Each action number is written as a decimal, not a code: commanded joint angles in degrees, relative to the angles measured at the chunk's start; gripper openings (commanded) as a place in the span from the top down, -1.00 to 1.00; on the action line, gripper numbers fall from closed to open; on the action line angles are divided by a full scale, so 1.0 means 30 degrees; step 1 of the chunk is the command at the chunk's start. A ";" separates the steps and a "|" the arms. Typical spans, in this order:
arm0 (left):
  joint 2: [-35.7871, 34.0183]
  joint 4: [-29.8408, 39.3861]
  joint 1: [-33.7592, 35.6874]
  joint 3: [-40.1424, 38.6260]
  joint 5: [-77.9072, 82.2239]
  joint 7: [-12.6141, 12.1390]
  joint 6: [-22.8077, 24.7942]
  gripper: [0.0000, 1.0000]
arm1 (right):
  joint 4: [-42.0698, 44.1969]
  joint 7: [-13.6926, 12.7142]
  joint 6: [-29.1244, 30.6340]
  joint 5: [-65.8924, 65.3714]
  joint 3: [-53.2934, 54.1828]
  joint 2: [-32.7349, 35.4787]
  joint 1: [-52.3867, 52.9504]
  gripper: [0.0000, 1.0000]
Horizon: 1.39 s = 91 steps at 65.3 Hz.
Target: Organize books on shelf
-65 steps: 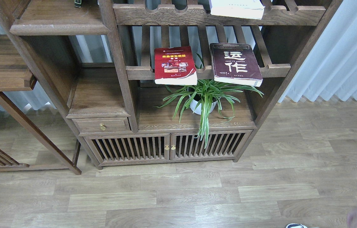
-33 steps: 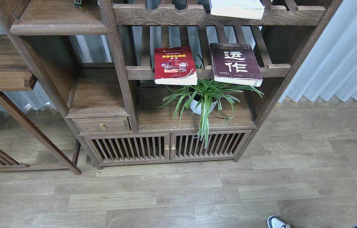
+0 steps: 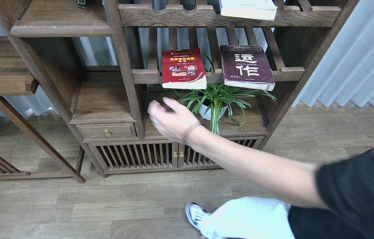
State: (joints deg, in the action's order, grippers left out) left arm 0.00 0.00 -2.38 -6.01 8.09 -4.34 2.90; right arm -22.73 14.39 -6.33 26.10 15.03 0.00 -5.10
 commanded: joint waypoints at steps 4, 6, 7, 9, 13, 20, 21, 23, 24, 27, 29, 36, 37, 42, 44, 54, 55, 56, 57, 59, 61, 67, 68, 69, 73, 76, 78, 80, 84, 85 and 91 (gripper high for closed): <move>0.0000 -0.1816 0.0001 -0.0019 0.0000 -0.0019 0.0000 -1.00 | 0.0019 -0.0020 0.0000 0.0001 0.0000 0.0000 0.0000 -0.99; 0.0000 -0.1816 0.0001 0.0010 0.0000 0.0010 0.0000 -1.00 | -0.0010 -0.0020 0.0000 0.0001 0.0000 0.0000 0.0000 -0.99; 0.0000 -0.1816 0.0001 -0.0019 0.0000 0.0011 0.0000 -1.00 | 0.0019 0.0009 0.0000 0.0001 0.0000 0.0000 0.0000 -0.99; 0.0000 -0.1816 0.0001 0.0010 0.0000 -0.0019 0.0000 -1.00 | -0.0010 0.0009 0.0000 0.0001 0.0000 0.0000 0.0000 -0.99; 0.0000 -0.1816 0.0001 -0.0019 0.0000 -0.0018 0.0000 -1.00 | -0.0010 -0.0020 0.0000 0.0001 0.0000 0.0000 0.0000 -0.99; 0.0000 -0.1816 0.0001 0.0010 0.0000 0.0011 0.0000 -1.00 | -0.0010 0.0009 0.0000 0.0001 0.0000 0.0000 0.0000 -0.99; 0.0000 -0.1816 0.0001 -0.0019 0.0000 -0.0018 0.0000 -1.00 | -0.0010 0.0009 0.0000 0.0001 0.0000 0.0000 0.0000 -0.99; 0.0000 -0.1816 0.0001 -0.0019 0.0000 0.0010 0.0000 -1.00 | -0.0010 0.0009 0.0000 0.0001 0.0000 0.0000 0.0000 -0.99; 0.0000 -0.1816 0.0030 -0.0019 0.0000 -0.0018 0.0000 -1.00 | -0.0010 0.0009 0.0000 0.0001 0.0000 0.0000 0.0000 -0.99; 0.0000 -0.1816 0.0001 -0.0019 0.0000 -0.0019 0.0000 -1.00 | -0.0010 0.0009 0.0000 0.0001 0.0000 0.0000 0.0000 -0.99; 0.0000 -0.1816 0.0001 0.0010 0.0000 -0.0019 0.0000 -1.00 | -0.0010 -0.0020 0.0000 0.0001 0.0000 0.0000 0.0000 -0.99; 0.0000 -0.1816 0.0030 -0.0019 0.0000 -0.0019 0.0000 -1.00 | -0.0010 0.0009 0.0000 0.0001 0.0000 0.0000 0.0000 -0.99; 0.0000 -0.1816 0.0001 -0.0019 0.0000 -0.0019 0.0000 -1.00 | 0.0019 0.0009 0.0000 0.0001 0.0000 0.0000 0.0000 -0.99; 0.0000 -0.1816 0.0001 -0.0019 0.0000 0.0011 0.0000 -1.00 | 0.0019 -0.0020 0.0000 0.0001 0.0000 0.0000 0.0000 -0.99; 0.0000 -0.1816 0.0001 0.0010 0.0000 0.0010 0.0000 -1.00 | 0.0019 0.0009 0.0000 0.0001 0.0000 0.0000 0.0000 -0.99; 0.0000 -0.1816 0.0001 -0.0019 0.0000 0.0011 0.0000 -1.00 | 0.0019 0.0009 0.0000 0.0001 0.0000 0.0000 0.0000 -0.99; 0.0000 -0.1816 0.0001 -0.0019 0.0000 -0.0018 0.0000 -1.00 | -0.0010 0.0009 0.0000 0.0001 0.0000 0.0000 0.0000 -0.99; 0.0000 -0.1816 0.0001 -0.0019 0.0000 -0.0019 0.0000 -1.00 | -0.0010 -0.0020 0.0000 0.0001 0.0000 0.0000 0.0000 -0.99; 0.0000 -0.1816 0.0001 -0.0019 0.0000 0.0010 0.0000 -1.00 | 0.0019 -0.0020 0.0000 0.0001 0.0000 0.0000 0.0000 -0.99; 0.0000 -0.1816 0.0030 0.0010 0.0000 -0.0019 0.0000 -1.00 | -0.0010 0.0009 0.0000 0.0001 0.0000 0.0000 0.0000 -0.99; 0.0000 -0.1816 0.0001 0.0010 0.0000 -0.0018 0.0000 -1.00 | -0.0010 0.0009 0.0000 0.0001 0.0000 0.0000 0.0000 -0.99; 0.0000 -0.1816 0.0001 -0.0019 0.0000 -0.0018 0.0000 -1.00 | -0.0010 0.0009 0.0000 0.0001 0.0000 0.0000 0.0000 -0.99; 0.0000 -0.1816 0.0001 0.0010 0.0000 0.0010 0.0000 -1.00 | -0.0010 -0.0020 0.0000 0.0001 0.0000 0.0000 0.0000 -0.99; 0.0000 -0.1816 0.0001 -0.0019 0.0000 -0.0018 0.0000 -1.00 | -0.0010 0.0009 0.0000 0.0001 0.0000 0.0000 0.0000 -0.99; 0.0000 -0.1816 0.0001 0.0010 0.0000 0.0011 0.0000 -1.00 | 0.0019 0.0009 0.0000 0.0001 0.0000 0.0000 0.0000 -0.99; 0.0000 -0.1816 0.0001 -0.0019 0.0000 -0.0018 0.0000 -1.00 | -0.0010 -0.0020 0.0000 0.0001 0.0000 0.0000 0.0000 -0.99; 0.0000 -0.1816 0.0001 -0.0019 0.0000 -0.0018 0.0000 -1.00 | 0.0019 -0.0020 0.0000 0.0001 0.0000 0.0000 0.0000 -0.99; 0.0000 -0.1816 0.0001 -0.0019 0.0000 -0.0019 0.0000 -1.00 | -0.0010 0.0009 0.0000 0.0001 0.0000 0.0000 0.0000 -0.99; 0.0000 -0.1816 0.0001 -0.0019 0.0000 -0.0018 0.0000 -1.00 | -0.0010 -0.0020 0.0000 0.0001 0.0000 0.0000 0.0000 -0.99; 0.0000 -0.1816 0.0001 0.0010 0.0000 0.0010 0.0000 -1.00 | -0.0010 -0.0020 0.0000 0.0001 0.0000 0.0000 0.0000 -0.99; 0.0000 -0.1816 0.0001 0.0010 0.0000 0.0010 0.0000 -1.00 | 0.0019 -0.0020 0.0000 0.0001 0.0000 0.0000 0.0000 -0.99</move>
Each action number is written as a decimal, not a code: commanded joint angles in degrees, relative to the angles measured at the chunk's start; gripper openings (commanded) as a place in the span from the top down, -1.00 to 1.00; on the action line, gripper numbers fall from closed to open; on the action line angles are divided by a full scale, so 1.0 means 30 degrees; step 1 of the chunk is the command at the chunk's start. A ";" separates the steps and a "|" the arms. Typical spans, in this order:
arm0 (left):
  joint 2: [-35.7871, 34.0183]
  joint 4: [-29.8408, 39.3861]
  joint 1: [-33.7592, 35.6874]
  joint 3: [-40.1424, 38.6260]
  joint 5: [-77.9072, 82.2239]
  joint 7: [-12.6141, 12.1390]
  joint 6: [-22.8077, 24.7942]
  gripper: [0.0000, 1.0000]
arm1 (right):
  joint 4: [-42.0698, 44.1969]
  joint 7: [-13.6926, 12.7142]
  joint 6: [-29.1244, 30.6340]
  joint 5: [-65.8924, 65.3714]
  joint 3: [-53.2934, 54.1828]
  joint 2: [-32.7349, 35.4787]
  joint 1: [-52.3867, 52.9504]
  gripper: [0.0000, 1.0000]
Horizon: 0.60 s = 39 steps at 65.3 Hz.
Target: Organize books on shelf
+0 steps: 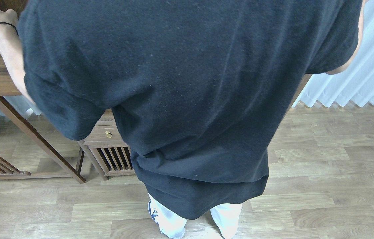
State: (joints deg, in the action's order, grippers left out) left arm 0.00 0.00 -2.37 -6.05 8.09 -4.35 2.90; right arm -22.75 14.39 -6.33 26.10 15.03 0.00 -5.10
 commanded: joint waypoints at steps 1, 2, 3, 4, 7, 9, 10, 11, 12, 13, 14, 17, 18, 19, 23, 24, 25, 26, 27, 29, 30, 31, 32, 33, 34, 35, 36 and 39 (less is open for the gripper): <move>0.0000 -0.1816 -0.0002 0.0024 0.0000 -0.0013 0.0000 -1.00 | -0.0004 0.0009 0.0000 0.0001 0.0000 0.0000 0.0000 -0.99; 0.0000 -0.1816 -0.0002 -0.0005 0.0000 -0.0014 0.0000 -1.00 | -0.0005 -0.0020 0.0000 0.0001 0.0000 0.0000 0.0000 -0.99; 0.0000 -0.1816 -0.0002 -0.0006 0.0000 0.0015 0.0000 -1.00 | -0.0005 -0.0020 0.0000 0.0001 0.0000 0.0000 0.0000 -0.99; 0.0000 -0.1816 -0.0002 -0.0006 0.0000 0.0016 0.0000 -1.00 | -0.0005 0.0009 0.0000 0.0001 0.0000 0.0000 0.0000 -0.99; 0.0000 -0.1816 -0.0002 -0.0006 0.0000 -0.0014 0.0000 -1.00 | -0.0005 -0.0020 0.0000 0.0001 0.0000 0.0000 0.0000 -0.99; 0.0000 -0.1816 -0.0002 -0.0006 0.0000 -0.0013 0.0000 -1.00 | -0.0005 0.0009 0.0000 0.0001 0.0000 0.0000 0.0000 -0.99; 0.0000 -0.1816 -0.0002 -0.0006 0.0000 0.0015 0.0000 -1.00 | -0.0005 0.0009 0.0000 0.0001 0.0000 0.0000 0.0000 -0.99; 0.0000 -0.1816 -0.0002 -0.0006 0.0000 -0.0013 0.0000 -1.00 | -0.0005 -0.0020 0.0000 0.0001 0.0000 0.0000 0.0000 -0.99; 0.0000 -0.1816 -0.0002 -0.0006 0.0000 -0.0014 0.0000 -1.00 | -0.0005 0.0009 0.0000 0.0001 0.0000 0.0000 0.0000 -0.99; 0.0000 -0.1816 -0.0002 -0.0006 0.0000 -0.0014 0.0000 -1.00 | -0.0005 0.0009 0.0000 0.0001 0.0000 0.0000 0.0000 -0.99; 0.0000 -0.1816 -0.0002 0.0023 0.0000 0.0015 0.0000 -1.00 | -0.0005 -0.0020 0.0000 0.0001 0.0000 0.0000 0.0000 -0.99; 0.0000 -0.1816 -0.0002 -0.0005 0.0000 -0.0013 0.0000 -1.00 | -0.0005 0.0009 0.0000 0.0001 0.0000 0.0000 0.0000 -0.99; 0.0000 -0.1816 -0.0002 0.0023 0.0000 -0.0014 0.0000 -1.00 | 0.0024 -0.0020 0.0000 0.0001 0.0000 0.0000 0.0000 -0.99; 0.0000 -0.1816 -0.0002 0.0024 0.0000 -0.0014 0.0000 -1.00 | 0.0025 0.0009 0.0000 0.0001 0.0000 0.0000 0.0000 -0.99; 0.0000 -0.1816 -0.0002 -0.0005 0.0000 0.0016 0.0000 -1.00 | 0.0025 -0.0020 0.0000 0.0001 0.0000 0.0000 0.0000 -0.99; 0.0000 -0.1816 -0.0002 -0.0006 0.0000 -0.0013 0.0000 -1.00 | -0.0004 0.0009 0.0000 0.0001 0.0000 0.0000 0.0000 -0.99; 0.0000 -0.1816 -0.0002 -0.0006 0.0000 -0.0014 0.0000 -1.00 | -0.0005 -0.0020 0.0000 0.0001 0.0000 0.0000 0.0000 -0.99; 0.0000 -0.1816 -0.0002 -0.0006 0.0000 -0.0014 0.0000 -1.00 | 0.0024 0.0009 0.0000 0.0001 0.0000 0.0000 0.0000 -0.99; 0.0000 -0.1816 -0.0002 -0.0006 0.0000 -0.0014 0.0000 -1.00 | 0.0025 -0.0020 0.0000 0.0001 0.0000 0.0000 0.0000 -0.99; 0.0000 -0.1816 -0.0002 -0.0005 0.0000 0.0016 0.0000 -1.00 | -0.0005 -0.0020 0.0000 0.0001 0.0000 0.0000 0.0000 -0.99; 0.0000 -0.1816 -0.0002 -0.0006 0.0000 -0.0013 0.0000 -1.00 | 0.0024 0.0009 0.0000 0.0001 0.0000 0.0000 0.0000 -0.99; 0.0000 -0.1816 -0.0002 -0.0006 0.0000 0.0015 0.0000 -1.00 | -0.0004 -0.0020 0.0000 0.0001 0.0000 0.0000 0.0000 -0.99; 0.0000 -0.1816 -0.0002 -0.0006 0.0000 0.0016 0.0000 -1.00 | -0.0005 -0.0020 0.0000 0.0001 0.0000 0.0000 0.0000 -0.99; 0.0000 -0.1816 -0.0002 -0.0006 0.0000 -0.0013 0.0000 -1.00 | 0.0024 0.0009 0.0000 0.0001 0.0000 0.0000 0.0000 -0.99; 0.0000 -0.1816 -0.0002 0.0023 0.0000 -0.0014 0.0000 -1.00 | -0.0004 0.0009 0.0000 0.0001 0.0000 0.0000 0.0000 -0.99; 0.0000 -0.1816 -0.0002 0.0024 0.0000 0.0015 0.0000 -1.00 | 0.0024 -0.0020 0.0000 0.0001 0.0000 0.0000 0.0000 -0.99; 0.0000 -0.1816 -0.0002 -0.0005 0.0000 0.0016 0.0000 -1.00 | -0.0004 0.0009 0.0000 0.0001 0.0000 0.0000 0.0000 -0.99; 0.0000 -0.1816 -0.0002 0.0024 0.0000 -0.0013 0.0000 -1.00 | -0.0005 0.0009 0.0000 0.0001 0.0000 0.0000 0.0000 -0.99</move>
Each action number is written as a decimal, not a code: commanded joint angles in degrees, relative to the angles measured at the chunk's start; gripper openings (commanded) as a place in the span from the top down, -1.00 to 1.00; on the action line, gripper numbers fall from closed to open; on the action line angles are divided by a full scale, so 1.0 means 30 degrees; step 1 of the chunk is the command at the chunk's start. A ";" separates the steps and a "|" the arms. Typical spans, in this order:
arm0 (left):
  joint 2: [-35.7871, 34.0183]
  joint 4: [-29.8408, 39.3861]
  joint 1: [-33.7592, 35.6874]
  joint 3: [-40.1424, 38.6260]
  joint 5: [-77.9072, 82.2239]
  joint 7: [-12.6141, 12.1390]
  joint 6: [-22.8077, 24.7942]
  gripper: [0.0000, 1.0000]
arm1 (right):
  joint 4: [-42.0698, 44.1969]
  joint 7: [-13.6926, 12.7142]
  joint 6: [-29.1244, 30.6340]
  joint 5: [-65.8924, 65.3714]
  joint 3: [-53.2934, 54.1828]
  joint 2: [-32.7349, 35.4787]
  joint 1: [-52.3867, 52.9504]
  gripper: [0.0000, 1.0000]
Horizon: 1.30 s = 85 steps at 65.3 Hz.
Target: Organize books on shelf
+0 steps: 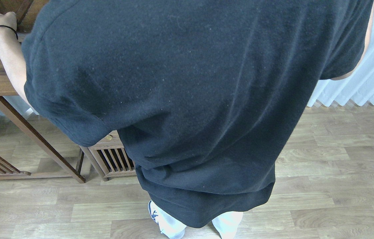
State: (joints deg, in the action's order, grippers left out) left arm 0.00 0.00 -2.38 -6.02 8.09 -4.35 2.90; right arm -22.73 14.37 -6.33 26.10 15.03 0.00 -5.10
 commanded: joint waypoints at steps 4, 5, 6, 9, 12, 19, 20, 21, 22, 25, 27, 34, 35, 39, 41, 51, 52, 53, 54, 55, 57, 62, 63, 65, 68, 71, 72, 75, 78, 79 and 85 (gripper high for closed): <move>0.0000 -0.1816 0.0001 0.0014 0.0000 0.0016 0.0000 -1.00 | 0.0017 -0.0016 0.0000 -0.0029 0.0000 0.0000 0.0000 -0.99; 0.0000 -0.1816 0.0001 -0.0015 0.0000 0.0016 0.0000 -1.00 | -0.0012 0.0013 0.0000 0.0000 0.0000 0.0000 0.0000 -0.99; 0.0000 -0.1816 0.0001 -0.0015 0.0000 -0.0013 0.0000 -1.00 | -0.0012 0.0014 0.0000 0.0000 0.0000 0.0000 0.0000 -0.99; 0.0000 -0.1816 0.0001 -0.0015 0.0000 0.0016 0.0000 -1.00 | -0.0012 0.0014 0.0000 -0.0029 0.0000 0.0000 0.0000 -0.99; 0.0000 -0.1816 0.0001 0.0014 0.0000 -0.0014 0.0000 -1.00 | -0.0012 -0.0016 0.0000 0.0000 0.0000 0.0000 0.0000 -0.99; 0.0000 -0.1816 0.0001 -0.0015 0.0000 -0.0014 0.0000 -1.00 | -0.0012 0.0014 0.0000 0.0000 0.0000 0.0000 0.0000 -0.99; 0.0000 -0.1816 0.0001 -0.0015 0.0000 -0.0014 0.0000 -1.00 | -0.0012 -0.0015 0.0000 0.0000 0.0000 0.0000 0.0000 -0.99; 0.0000 -0.1816 0.0001 -0.0015 0.0000 -0.0014 0.0000 -1.00 | -0.0012 -0.0016 0.0000 0.0000 0.0000 0.0000 0.0000 -0.99; 0.0000 -0.1816 0.0001 -0.0015 0.0000 -0.0014 0.0000 -1.00 | -0.0012 -0.0016 0.0000 0.0000 0.0000 0.0000 0.0000 -0.99; 0.0000 -0.1816 0.0001 -0.0015 0.0000 -0.0013 0.0000 -1.00 | -0.0012 -0.0015 0.0000 0.0000 0.0000 0.0000 0.0000 -0.99; 0.0000 -0.1816 0.0002 0.0014 0.0000 0.0015 0.0000 -1.00 | 0.0017 0.0014 0.0000 0.0000 0.0000 0.0000 0.0000 -0.99; 0.0000 -0.1816 0.0001 -0.0015 0.0000 -0.0014 0.0000 -1.00 | 0.0017 0.0014 0.0000 0.0000 0.0000 0.0000 0.0000 -0.99; 0.0000 -0.1816 0.0001 -0.0015 0.0000 -0.0014 0.0000 -1.00 | 0.0017 -0.0015 0.0000 0.0000 0.0000 0.0000 0.0000 -0.99; 0.0000 -0.1816 0.0001 -0.0015 0.0000 -0.0013 0.0000 -1.00 | -0.0012 0.0013 0.0000 0.0000 0.0000 0.0000 0.0000 -0.99; 0.0000 -0.1816 0.0001 -0.0015 0.0000 -0.0014 0.0000 -1.00 | -0.0012 0.0014 0.0000 0.0000 0.0000 0.0000 0.0000 -0.99; 0.0000 -0.1816 0.0001 -0.0015 0.0000 -0.0013 0.0000 -1.00 | 0.0017 -0.0016 0.0000 0.0000 0.0000 0.0000 0.0000 -0.99; 0.0000 -0.1816 0.0001 0.0014 0.0000 -0.0014 0.0000 -1.00 | -0.0012 -0.0016 0.0000 0.0000 0.0000 0.0000 0.0000 -0.99; 0.0000 -0.1816 0.0001 -0.0015 0.0000 -0.0014 0.0000 -1.00 | -0.0012 -0.0016 0.0000 0.0000 0.0000 0.0000 0.0000 -0.99; 0.0000 -0.1816 0.0001 -0.0015 0.0000 -0.0014 0.0000 -1.00 | -0.0012 -0.0016 0.0000 0.0000 0.0000 0.0000 0.0000 -0.99; 0.0000 -0.1816 0.0001 0.0014 0.0000 0.0015 0.0000 -1.00 | -0.0012 -0.0016 0.0000 0.0000 0.0000 0.0000 0.0000 -0.99; 0.0000 -0.1816 0.0001 -0.0015 0.0000 -0.0014 0.0000 -1.00 | -0.0012 -0.0015 0.0000 0.0000 0.0000 0.0000 0.0000 -0.99; 0.0000 -0.1816 0.0001 -0.0015 0.0000 -0.0014 0.0000 -1.00 | -0.0012 -0.0016 0.0000 0.0000 0.0000 0.0000 0.0000 -0.99; 0.0000 -0.1816 0.0001 0.0014 0.0000 0.0015 0.0000 -1.00 | 0.0017 -0.0016 0.0000 0.0000 0.0000 0.0000 0.0000 -0.99; 0.0000 -0.1816 0.0001 -0.0015 0.0000 -0.0013 0.0000 -1.00 | -0.0012 -0.0015 0.0000 -0.0029 0.0000 0.0000 0.0000 -0.99; 0.0000 -0.1816 0.0002 -0.0015 0.0000 0.0015 0.0000 -1.00 | -0.0012 0.0013 0.0000 0.0000 0.0000 0.0000 0.0000 -0.99; 0.0000 -0.1816 0.0001 0.0014 0.0000 0.0016 0.0000 -1.00 | -0.0012 0.0014 0.0000 0.0000 0.0000 0.0000 0.0000 -0.99; 0.0000 -0.1816 0.0030 0.0014 0.0000 -0.0013 0.0000 -1.00 | 0.0017 0.0014 0.0000 0.0000 0.0000 0.0000 0.0000 -0.99; 0.0000 -0.1816 0.0001 -0.0015 0.0000 0.0015 0.0000 -1.00 | -0.0012 0.0014 0.0000 0.0000 0.0000 0.0000 0.0000 -0.99; 0.0000 -0.1816 0.0001 -0.0015 0.0000 -0.0014 0.0000 -1.00 | -0.0012 0.0014 0.0000 0.0000 0.0000 0.0000 0.0000 -0.99; 0.0000 -0.1816 0.0001 -0.0015 0.0000 0.0015 0.0000 -1.00 | -0.0012 0.0014 0.0000 0.0000 0.0000 0.0000 0.0000 -0.99; 0.0000 -0.1816 0.0030 0.0014 0.0000 -0.0014 0.0000 -1.00 | 0.0017 0.0014 0.0000 0.0000 0.0001 0.0000 0.0000 -0.99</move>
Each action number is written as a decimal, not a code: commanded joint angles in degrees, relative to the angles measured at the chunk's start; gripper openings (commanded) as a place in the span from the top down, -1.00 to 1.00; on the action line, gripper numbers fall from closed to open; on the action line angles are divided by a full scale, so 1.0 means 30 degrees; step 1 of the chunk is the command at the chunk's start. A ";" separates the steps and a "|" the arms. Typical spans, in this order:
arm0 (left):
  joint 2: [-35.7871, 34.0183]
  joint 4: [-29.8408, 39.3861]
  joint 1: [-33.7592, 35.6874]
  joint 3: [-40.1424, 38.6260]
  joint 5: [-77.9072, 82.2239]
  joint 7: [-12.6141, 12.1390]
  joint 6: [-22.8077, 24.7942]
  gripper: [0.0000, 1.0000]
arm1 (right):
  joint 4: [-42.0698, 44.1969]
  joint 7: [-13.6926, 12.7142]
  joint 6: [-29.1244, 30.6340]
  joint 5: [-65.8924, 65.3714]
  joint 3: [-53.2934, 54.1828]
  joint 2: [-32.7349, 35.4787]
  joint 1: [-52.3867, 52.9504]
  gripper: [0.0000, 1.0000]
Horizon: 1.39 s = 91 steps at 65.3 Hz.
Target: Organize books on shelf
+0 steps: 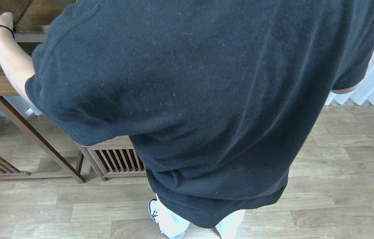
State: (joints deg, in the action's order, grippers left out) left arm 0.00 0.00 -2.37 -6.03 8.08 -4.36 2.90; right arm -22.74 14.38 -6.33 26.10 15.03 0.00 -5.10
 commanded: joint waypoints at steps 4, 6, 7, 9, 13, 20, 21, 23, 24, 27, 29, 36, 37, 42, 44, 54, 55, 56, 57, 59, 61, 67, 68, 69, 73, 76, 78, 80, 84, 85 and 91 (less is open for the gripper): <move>0.0000 -0.1816 -0.0001 -0.0012 0.0000 -0.0011 0.0000 -1.00 | -0.0009 0.0013 0.0000 0.0000 0.0000 0.0000 0.0000 -0.99; 0.0000 -0.1816 -0.0001 0.0017 0.0000 -0.0011 0.0000 -1.00 | -0.0009 -0.0016 0.0000 0.0000 0.0000 0.0000 0.0000 -0.99; 0.0000 -0.1816 -0.0001 -0.0012 0.0000 -0.0011 0.0000 -1.00 | -0.0009 0.0013 0.0000 0.0000 0.0000 0.0000 0.0000 -0.99; 0.0000 -0.1816 -0.0001 0.0017 0.0000 -0.0011 0.0000 -1.00 | -0.0009 -0.0016 0.0000 0.0000 0.0000 0.0000 0.0000 -0.99; 0.0000 -0.1816 -0.0001 -0.0012 0.0000 -0.0011 0.0000 -1.00 | -0.0009 0.0013 0.0000 0.0000 0.0000 0.0000 0.0000 -0.99; 0.0000 -0.1816 -0.0001 0.0017 0.0000 -0.0011 0.0000 -1.00 | -0.0009 0.0013 0.0000 0.0000 0.0000 0.0000 0.0000 -0.99; 0.0000 -0.1816 -0.0001 0.0017 0.0000 -0.0011 0.0000 -1.00 | 0.0020 -0.0016 0.0000 0.0000 0.0000 0.0000 0.0000 -0.99; 0.0000 -0.1816 -0.0001 -0.0012 0.0000 0.0018 0.0000 -1.00 | -0.0009 -0.0016 0.0000 0.0000 0.0000 0.0000 0.0000 -0.99; 0.0000 -0.1816 -0.0001 -0.0012 0.0000 -0.0011 0.0000 -1.00 | -0.0009 -0.0016 0.0000 0.0000 0.0000 0.0000 0.0000 -0.99; 0.0000 -0.1816 -0.0001 0.0017 0.0000 -0.0011 0.0000 -1.00 | -0.0009 -0.0016 0.0000 0.0000 0.0000 0.0000 0.0000 -0.99; 0.0000 -0.1816 -0.0001 -0.0012 0.0000 0.0018 0.0000 -1.00 | -0.0009 0.0013 0.0000 0.0000 0.0000 0.0000 0.0000 -0.99; 0.0000 -0.1816 -0.0001 -0.0012 0.0000 0.0018 0.0000 -1.00 | -0.0009 -0.0016 0.0000 0.0000 0.0000 0.0000 0.0000 -0.99; 0.0000 -0.1816 -0.0001 0.0017 0.0000 -0.0011 0.0000 -1.00 | 0.0020 0.0013 0.0000 0.0000 0.0000 0.0000 0.0000 -0.99; 0.0000 -0.1816 -0.0001 -0.0012 0.0000 -0.0011 0.0000 -1.00 | -0.0009 -0.0016 0.0000 0.0000 0.0000 0.0000 0.0000 -0.99; 0.0000 -0.1816 0.0028 -0.0012 0.0000 0.0018 0.0000 -1.00 | -0.0009 -0.0016 0.0000 0.0000 0.0000 0.0000 0.0000 -0.99; 0.0000 -0.1816 -0.0001 0.0017 0.0000 -0.0011 0.0000 -1.00 | -0.0009 -0.0016 0.0000 0.0000 0.0000 0.0000 0.0000 -0.99; 0.0000 -0.1816 -0.0001 0.0017 0.0000 -0.0011 0.0000 -1.00 | -0.0009 0.0013 0.0000 0.0000 0.0000 0.0000 0.0000 -0.99; 0.0000 -0.1816 -0.0001 -0.0012 0.0000 -0.0011 0.0000 -1.00 | -0.0009 -0.0016 0.0000 0.0000 0.0000 0.0000 0.0000 -0.99; 0.0000 -0.1816 -0.0001 -0.0012 0.0000 0.0018 0.0000 -1.00 | 0.0020 0.0013 0.0000 0.0000 0.0000 0.0000 0.0000 -0.99; 0.0000 -0.1816 -0.0001 -0.0012 0.0000 -0.0011 0.0000 -1.00 | -0.0009 0.0013 0.0000 0.0000 0.0000 0.0000 0.0000 -0.99; 0.0000 -0.1816 -0.0001 -0.0012 0.0000 0.0018 0.0000 -1.00 | -0.0009 -0.0016 0.0000 0.0000 0.0000 0.0000 0.0000 -0.99; 0.0000 -0.1816 -0.0001 0.0017 0.0000 -0.0011 0.0000 -1.00 | -0.0009 0.0013 0.0000 0.0000 0.0000 0.0000 0.0000 -0.99; 0.0000 -0.1816 -0.0001 -0.0012 0.0000 -0.0011 0.0000 -1.00 | -0.0009 0.0013 0.0000 0.0000 0.0000 0.0000 0.0000 -0.99; 0.0000 -0.1816 -0.0001 0.0017 0.0000 0.0018 0.0000 -1.00 | -0.0009 -0.0016 0.0000 0.0000 0.0000 0.0000 0.0000 -0.99; 0.0000 -0.1816 0.0028 0.0017 0.0000 0.0018 0.0000 -1.00 | -0.0009 -0.0016 0.0000 0.0000 0.0000 0.0000 0.0000 -0.99; 0.0000 -0.1816 -0.0001 0.0017 0.0000 -0.0011 0.0000 -1.00 | 0.0020 0.0013 0.0000 0.0000 0.0000 0.0000 0.0000 -0.99; 0.0000 -0.1816 -0.0001 -0.0012 0.0000 0.0018 0.0000 -1.00 | 0.0020 0.0013 0.0000 0.0000 0.0000 0.0000 0.0000 -0.99; 0.0000 -0.1816 -0.0001 -0.0012 0.0000 -0.0011 0.0000 -1.00 | -0.0009 0.0013 0.0000 -0.0029 0.0000 0.0000 0.0000 -0.99; 0.0000 -0.1816 -0.0001 -0.0012 0.0000 -0.0011 0.0000 -1.00 | 0.0020 -0.0016 0.0000 0.0000 0.0000 0.0000 0.0000 -0.99; 0.0000 -0.1816 -0.0001 -0.0012 0.0000 -0.0011 0.0000 -1.00 | -0.0009 -0.0016 0.0000 0.0000 0.0000 0.0000 0.0000 -0.99; 0.0000 -0.1816 -0.0001 0.0017 0.0000 0.0018 0.0000 -1.00 | 0.0020 0.0013 0.0000 0.0000 0.0000 0.0000 0.0000 -0.99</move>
State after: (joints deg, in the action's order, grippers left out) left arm 0.00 0.00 -2.36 -6.03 8.09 -4.37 2.90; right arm -22.75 14.37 -6.33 26.10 15.03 0.00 -5.10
